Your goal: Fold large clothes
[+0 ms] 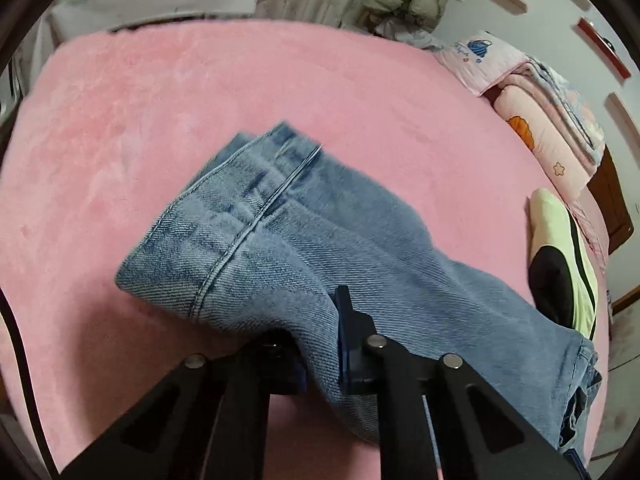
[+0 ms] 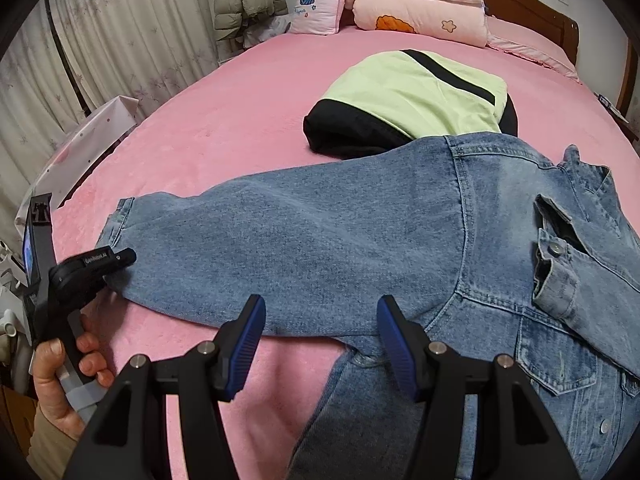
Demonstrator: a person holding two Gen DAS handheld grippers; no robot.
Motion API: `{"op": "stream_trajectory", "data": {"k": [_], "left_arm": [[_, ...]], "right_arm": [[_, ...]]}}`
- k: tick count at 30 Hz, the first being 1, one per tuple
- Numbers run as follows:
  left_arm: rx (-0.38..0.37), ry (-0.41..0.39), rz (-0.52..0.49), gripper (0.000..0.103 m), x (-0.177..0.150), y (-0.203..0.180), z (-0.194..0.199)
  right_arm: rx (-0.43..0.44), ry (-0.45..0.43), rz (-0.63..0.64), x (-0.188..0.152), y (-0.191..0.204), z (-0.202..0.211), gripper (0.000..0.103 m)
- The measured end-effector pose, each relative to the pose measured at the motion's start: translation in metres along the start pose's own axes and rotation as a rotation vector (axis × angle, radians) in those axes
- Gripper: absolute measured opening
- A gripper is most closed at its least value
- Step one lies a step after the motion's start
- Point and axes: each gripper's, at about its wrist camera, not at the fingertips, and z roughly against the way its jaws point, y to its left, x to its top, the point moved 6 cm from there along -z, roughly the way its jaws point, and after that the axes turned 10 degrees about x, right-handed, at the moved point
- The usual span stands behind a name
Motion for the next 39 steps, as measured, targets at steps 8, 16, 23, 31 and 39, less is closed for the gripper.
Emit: {"op": "stream_trajectory", "data": {"k": [8,16,23,31,39], "left_arm": [[-0.11,-0.125,-0.129,0.007,0.006,-0.08,0.083],[-0.318,-0.147,-0.341,0.007,-0.051,-0.192,0.17],[-0.402,-0.067,-0.615,0.007,-0.164,-0.299,0.195],[-0.274,0.004,-0.928,0.019,-0.299,-0.337,0.164],[-0.349,0.055,-0.948,0.071,-0.302,-0.318,0.191]], "right_arm": [[-0.002,-0.075,-0.05,0.005,-0.027,0.04,0.058],[-0.056,-0.179,-0.184,-0.01,-0.096,0.108,0.058],[-0.146,-0.233,-0.332,-0.055,-0.181,0.168,0.058],[-0.215,-0.185,-0.437,-0.118,-0.246,0.191,0.058],[-0.169,-0.168,-0.468,-0.136,-0.259,0.191,0.058]]}}
